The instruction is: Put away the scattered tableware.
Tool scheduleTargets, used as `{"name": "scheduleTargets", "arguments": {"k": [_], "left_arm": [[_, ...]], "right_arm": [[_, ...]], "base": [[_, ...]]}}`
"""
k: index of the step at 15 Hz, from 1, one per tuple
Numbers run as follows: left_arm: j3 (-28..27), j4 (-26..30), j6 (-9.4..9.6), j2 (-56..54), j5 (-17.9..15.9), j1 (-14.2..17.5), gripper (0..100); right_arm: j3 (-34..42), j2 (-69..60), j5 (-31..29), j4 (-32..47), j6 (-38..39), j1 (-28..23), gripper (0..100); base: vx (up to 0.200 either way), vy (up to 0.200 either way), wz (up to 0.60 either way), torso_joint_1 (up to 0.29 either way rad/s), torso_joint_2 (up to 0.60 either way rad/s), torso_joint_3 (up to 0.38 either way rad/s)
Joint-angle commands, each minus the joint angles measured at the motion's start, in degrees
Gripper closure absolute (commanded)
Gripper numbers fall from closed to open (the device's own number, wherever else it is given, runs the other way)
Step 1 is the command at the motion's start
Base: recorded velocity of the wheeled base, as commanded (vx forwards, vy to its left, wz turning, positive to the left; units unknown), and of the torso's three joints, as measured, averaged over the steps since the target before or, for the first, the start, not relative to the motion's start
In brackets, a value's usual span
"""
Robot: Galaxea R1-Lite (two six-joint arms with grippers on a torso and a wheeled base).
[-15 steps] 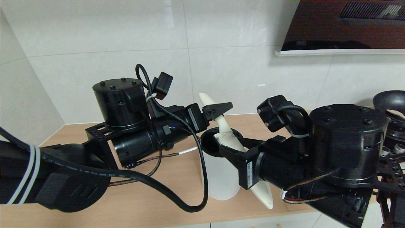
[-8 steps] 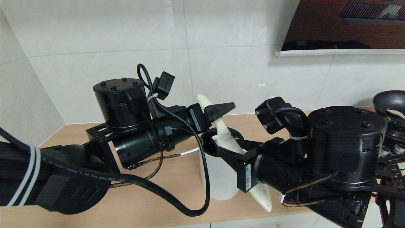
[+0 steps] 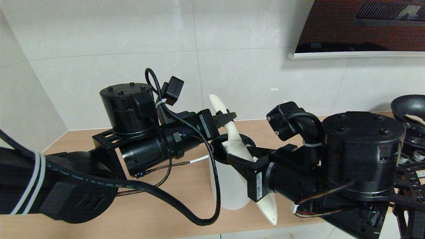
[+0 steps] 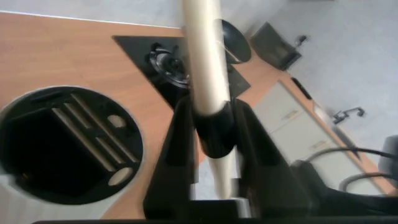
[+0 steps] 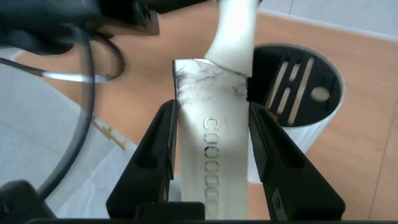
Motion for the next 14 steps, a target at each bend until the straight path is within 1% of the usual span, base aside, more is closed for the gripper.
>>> {"name": "scheduleTargets", "arguments": {"k": [1,5,7,8,10,12,14], "left_arm": [[-0.02,-0.03,0.0,-0.08,0.01,-0.14,100],[-0.02,-0.12,0.0,0.01,0.09,-0.06,100],[-0.11,-0.12,0.0,-0.26,0.27,-0.06,100],[-0.11,-0.12,0.0,-0.35,0.27,-0.06,100],[-0.11,-0.12,0.0,-0.7,0.36,-0.06,100],[0.07,-0.73,0.0,-2.37,1.68,0.03,100],[0.24,-1.35,0.26,-5.0,2.2,0.21,100]], "right_arm": [[0.01,-0.01,-0.16,-0.78,0.0,-0.01,100],[0.01,-0.01,-0.69,-0.86,0.35,-0.01,100],[-0.25,0.26,-1.92,-0.86,0.35,-0.01,100],[-0.43,0.26,-2.36,-0.86,0.35,-0.01,0],[-0.34,0.26,-2.27,-0.86,0.52,-0.01,0],[-0.25,-0.36,-2.44,-0.86,0.52,-0.01,0],[-0.25,-2.03,-2.88,-0.86,0.44,-0.19,0]], "base": [[0.0,0.0,0.0,0.0,0.0,0.0],[0.0,0.0,0.0,0.0,0.0,0.0],[0.0,0.0,0.0,0.0,0.0,0.0],[0.0,0.0,0.0,0.0,0.0,0.0],[0.0,0.0,0.0,0.0,0.0,0.0],[0.0,0.0,0.0,0.0,0.0,0.0],[0.0,0.0,0.0,0.0,0.0,0.0]]}}
